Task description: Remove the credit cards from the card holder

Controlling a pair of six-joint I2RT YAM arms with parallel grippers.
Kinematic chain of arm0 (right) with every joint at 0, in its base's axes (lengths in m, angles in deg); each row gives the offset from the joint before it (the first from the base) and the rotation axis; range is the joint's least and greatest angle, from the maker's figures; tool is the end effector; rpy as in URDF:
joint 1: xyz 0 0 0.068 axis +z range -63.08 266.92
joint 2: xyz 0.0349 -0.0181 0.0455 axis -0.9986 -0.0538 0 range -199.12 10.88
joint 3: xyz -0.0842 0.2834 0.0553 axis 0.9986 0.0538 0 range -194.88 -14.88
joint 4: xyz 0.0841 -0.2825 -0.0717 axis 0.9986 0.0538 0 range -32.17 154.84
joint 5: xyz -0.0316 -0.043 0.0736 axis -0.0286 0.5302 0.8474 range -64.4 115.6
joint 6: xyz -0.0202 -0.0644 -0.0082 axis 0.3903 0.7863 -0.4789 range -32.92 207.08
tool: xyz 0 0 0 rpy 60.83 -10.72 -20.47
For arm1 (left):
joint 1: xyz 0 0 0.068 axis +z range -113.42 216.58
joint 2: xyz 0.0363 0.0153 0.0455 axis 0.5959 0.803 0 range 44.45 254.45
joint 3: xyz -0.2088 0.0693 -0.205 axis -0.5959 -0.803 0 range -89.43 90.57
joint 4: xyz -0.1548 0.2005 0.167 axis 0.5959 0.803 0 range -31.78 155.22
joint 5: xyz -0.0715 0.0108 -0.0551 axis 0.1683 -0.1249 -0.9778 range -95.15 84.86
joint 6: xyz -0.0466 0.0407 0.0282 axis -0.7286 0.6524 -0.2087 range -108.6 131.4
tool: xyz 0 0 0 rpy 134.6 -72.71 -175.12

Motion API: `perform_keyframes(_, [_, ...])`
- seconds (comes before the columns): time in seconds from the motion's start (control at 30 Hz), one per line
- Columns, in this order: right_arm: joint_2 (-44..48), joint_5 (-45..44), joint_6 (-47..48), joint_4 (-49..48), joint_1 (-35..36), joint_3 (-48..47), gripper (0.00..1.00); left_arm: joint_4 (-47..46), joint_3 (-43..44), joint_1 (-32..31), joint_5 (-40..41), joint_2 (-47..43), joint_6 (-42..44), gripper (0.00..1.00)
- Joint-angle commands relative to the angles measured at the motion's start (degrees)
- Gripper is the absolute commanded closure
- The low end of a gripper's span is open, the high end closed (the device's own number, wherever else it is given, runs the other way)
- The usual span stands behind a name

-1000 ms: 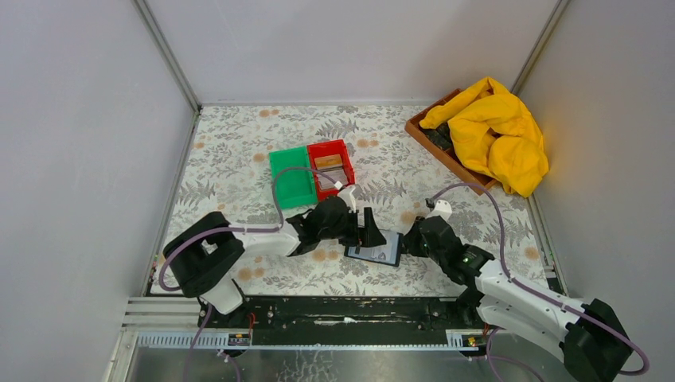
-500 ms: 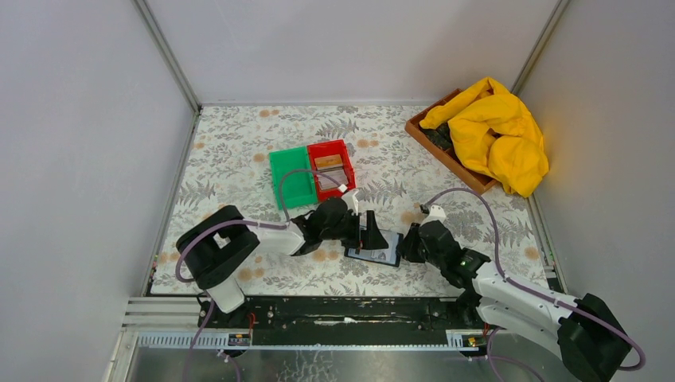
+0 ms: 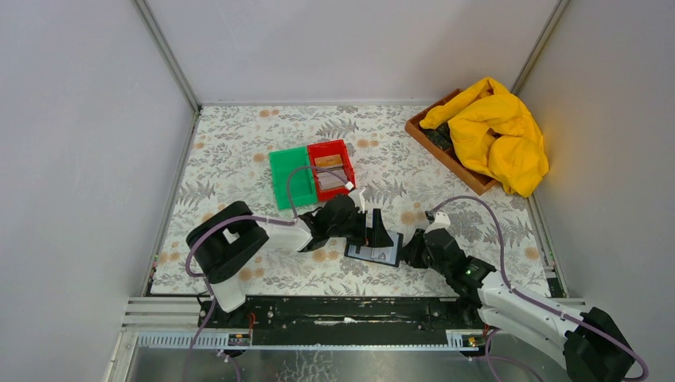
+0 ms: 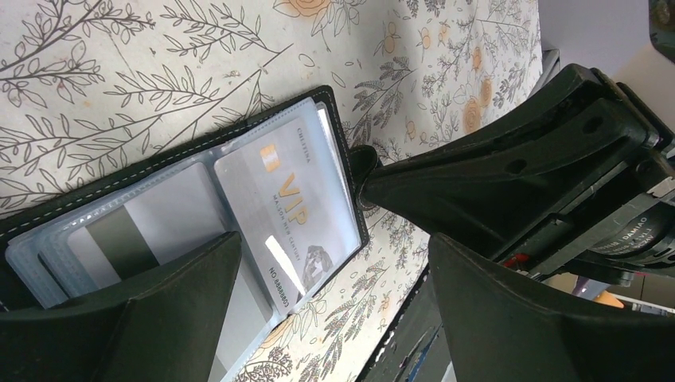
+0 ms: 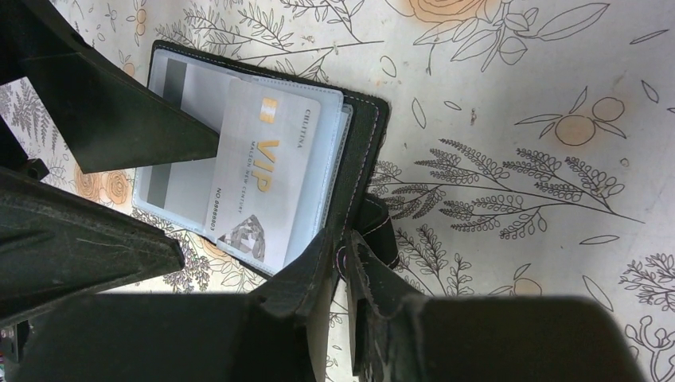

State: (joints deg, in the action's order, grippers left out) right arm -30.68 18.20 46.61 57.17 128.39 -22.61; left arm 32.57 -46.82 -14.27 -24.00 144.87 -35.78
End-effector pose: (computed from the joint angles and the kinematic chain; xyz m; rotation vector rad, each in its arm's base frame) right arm 0.1410 0.1151 0.1264 0.0584 2.2253 0.6807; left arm 0.2289 -0.3091 0.1216 0.2979 2.3995 -1.2662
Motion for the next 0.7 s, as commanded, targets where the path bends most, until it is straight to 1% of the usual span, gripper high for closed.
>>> perform_keyframes(0.0, [-0.19,0.33,0.16,1.04,0.03,0.34,0.82,2.62,-0.76,-0.34,2.45,-0.46,0.45,0.05])
perform_keyframes(0.03, [-0.5,0.47,0.17,0.81,0.01,0.34,0.82,2.02,-1.04,-0.49,2.54,-0.69,-0.25,0.06])
perform_keyframes(0.1, [-0.77,0.91,0.1,0.48,0.02,0.34,0.82,2.34,-0.71,-0.91,3.11,-0.9,-1.09,0.12])
perform_keyframes(0.13, [-0.92,0.97,0.17,0.37,0.0,0.34,0.82,2.36,-0.55,-1.16,3.16,-1.04,-1.08,0.13])
perform_keyframes(0.2, [-1.06,1.15,0.24,0.36,0.06,0.37,0.82,2.02,-0.29,-1.51,3.29,-1.15,-1.64,0.13])
perform_keyframes(0.53, [-2.74,2.25,0.4,0.21,0.06,-0.03,0.82,-5.37,0.08,-2.51,0.3,0.42,-5.99,0.15])
perform_keyframes(0.67, [-3.84,2.85,0.27,-0.4,-0.03,-0.1,0.82,-5.97,0.53,-2.5,0.7,0.89,-6.28,0.14])
